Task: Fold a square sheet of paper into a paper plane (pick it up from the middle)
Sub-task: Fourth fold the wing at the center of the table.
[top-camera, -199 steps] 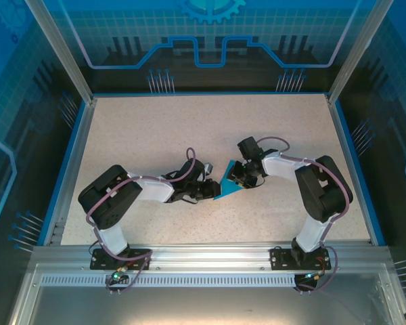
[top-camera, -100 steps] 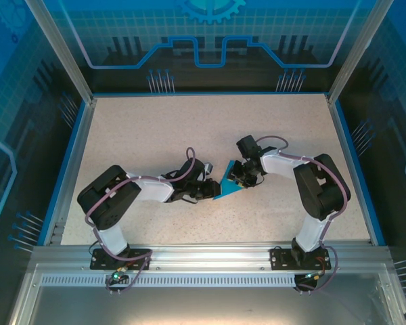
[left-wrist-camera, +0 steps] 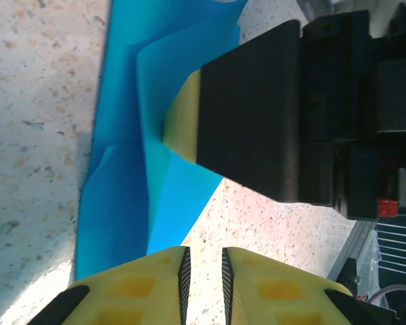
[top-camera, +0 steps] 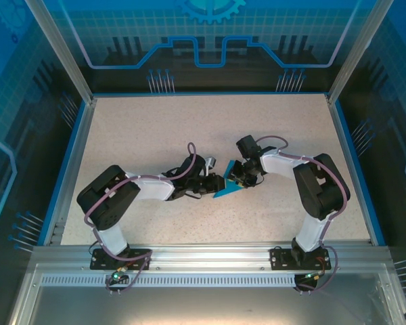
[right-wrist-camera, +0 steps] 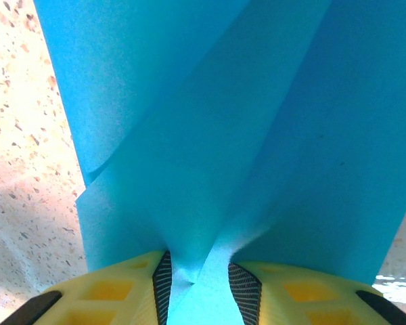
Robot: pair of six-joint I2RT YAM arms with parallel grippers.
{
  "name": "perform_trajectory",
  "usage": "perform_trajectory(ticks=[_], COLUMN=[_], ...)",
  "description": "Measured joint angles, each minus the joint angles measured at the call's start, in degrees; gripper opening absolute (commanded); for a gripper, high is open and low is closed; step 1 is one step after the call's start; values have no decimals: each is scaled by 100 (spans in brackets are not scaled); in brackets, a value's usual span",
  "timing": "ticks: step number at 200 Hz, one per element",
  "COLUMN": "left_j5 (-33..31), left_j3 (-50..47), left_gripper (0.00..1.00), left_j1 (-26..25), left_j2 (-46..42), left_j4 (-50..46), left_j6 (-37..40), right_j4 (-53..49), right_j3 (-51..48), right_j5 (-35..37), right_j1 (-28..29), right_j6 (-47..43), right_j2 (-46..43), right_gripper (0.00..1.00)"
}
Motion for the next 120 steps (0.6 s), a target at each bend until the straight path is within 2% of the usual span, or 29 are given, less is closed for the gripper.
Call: perform_trajectory(ticks=[58, 120], left_j5=[129, 9], left_j3=[192, 260], left_gripper=[26, 22], left_j1=[-9, -11], left_j2=[367, 411], left_j4=[90, -90], left_j6=[0, 24], right_j4=[11, 28], right_j3=[0, -11], right_j5=[-7, -20], right_j1=[0, -2], right_j6=[44, 83], right_j2=[0, 0], right_gripper=[40, 41])
